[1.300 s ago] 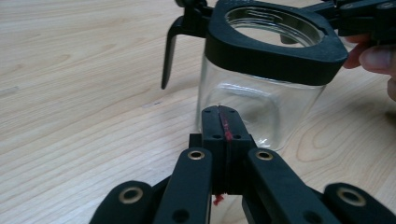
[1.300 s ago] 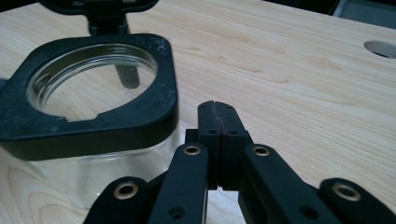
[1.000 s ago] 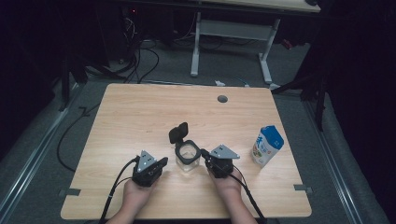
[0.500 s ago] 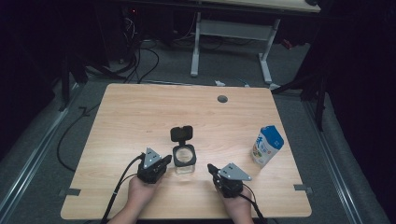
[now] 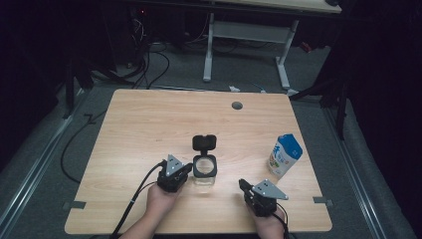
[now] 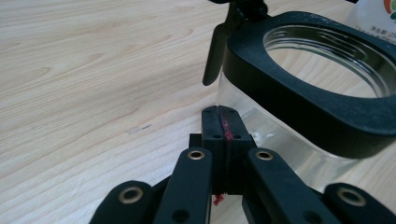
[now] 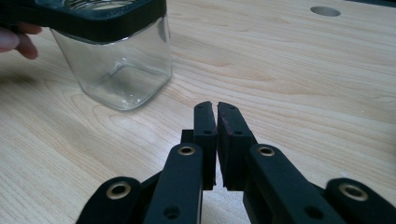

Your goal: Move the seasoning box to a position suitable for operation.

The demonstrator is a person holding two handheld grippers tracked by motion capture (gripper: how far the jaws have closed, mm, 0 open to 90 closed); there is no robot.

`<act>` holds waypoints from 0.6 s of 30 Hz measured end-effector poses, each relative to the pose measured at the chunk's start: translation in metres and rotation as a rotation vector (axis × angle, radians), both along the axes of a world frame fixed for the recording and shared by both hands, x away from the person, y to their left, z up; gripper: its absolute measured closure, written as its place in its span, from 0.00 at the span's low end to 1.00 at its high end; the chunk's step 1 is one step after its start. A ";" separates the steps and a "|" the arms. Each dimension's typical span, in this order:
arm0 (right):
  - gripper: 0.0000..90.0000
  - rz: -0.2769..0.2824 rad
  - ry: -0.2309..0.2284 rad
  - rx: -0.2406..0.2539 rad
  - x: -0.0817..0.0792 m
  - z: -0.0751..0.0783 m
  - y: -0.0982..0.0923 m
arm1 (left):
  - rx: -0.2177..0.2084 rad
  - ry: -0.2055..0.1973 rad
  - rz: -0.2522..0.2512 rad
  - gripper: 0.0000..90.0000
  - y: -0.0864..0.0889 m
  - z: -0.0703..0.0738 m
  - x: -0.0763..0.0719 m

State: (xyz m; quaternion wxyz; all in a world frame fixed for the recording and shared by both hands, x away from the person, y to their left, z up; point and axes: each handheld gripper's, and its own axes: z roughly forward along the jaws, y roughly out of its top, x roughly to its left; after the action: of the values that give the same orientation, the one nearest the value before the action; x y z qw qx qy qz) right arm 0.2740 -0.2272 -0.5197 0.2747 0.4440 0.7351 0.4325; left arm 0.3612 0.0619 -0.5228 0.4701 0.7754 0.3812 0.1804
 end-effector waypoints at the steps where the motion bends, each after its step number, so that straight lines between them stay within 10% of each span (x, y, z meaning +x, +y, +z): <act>1: 0.96 0.000 0.001 0.000 0.000 0.000 0.000 | -0.003 -0.002 0.000 1.00 -0.001 0.000 0.001; 18: 0.87 -0.073 0.028 0.004 -0.007 -0.005 -0.029 | 0.060 -0.071 -0.012 0.68 0.071 0.001 -0.036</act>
State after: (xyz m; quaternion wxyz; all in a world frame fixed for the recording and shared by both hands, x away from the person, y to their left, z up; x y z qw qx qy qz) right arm 0.2666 -0.2567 -0.5251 0.2791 0.4769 0.7213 0.4175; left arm 0.3256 0.1325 -0.5214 0.4610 0.7844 0.3543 0.2161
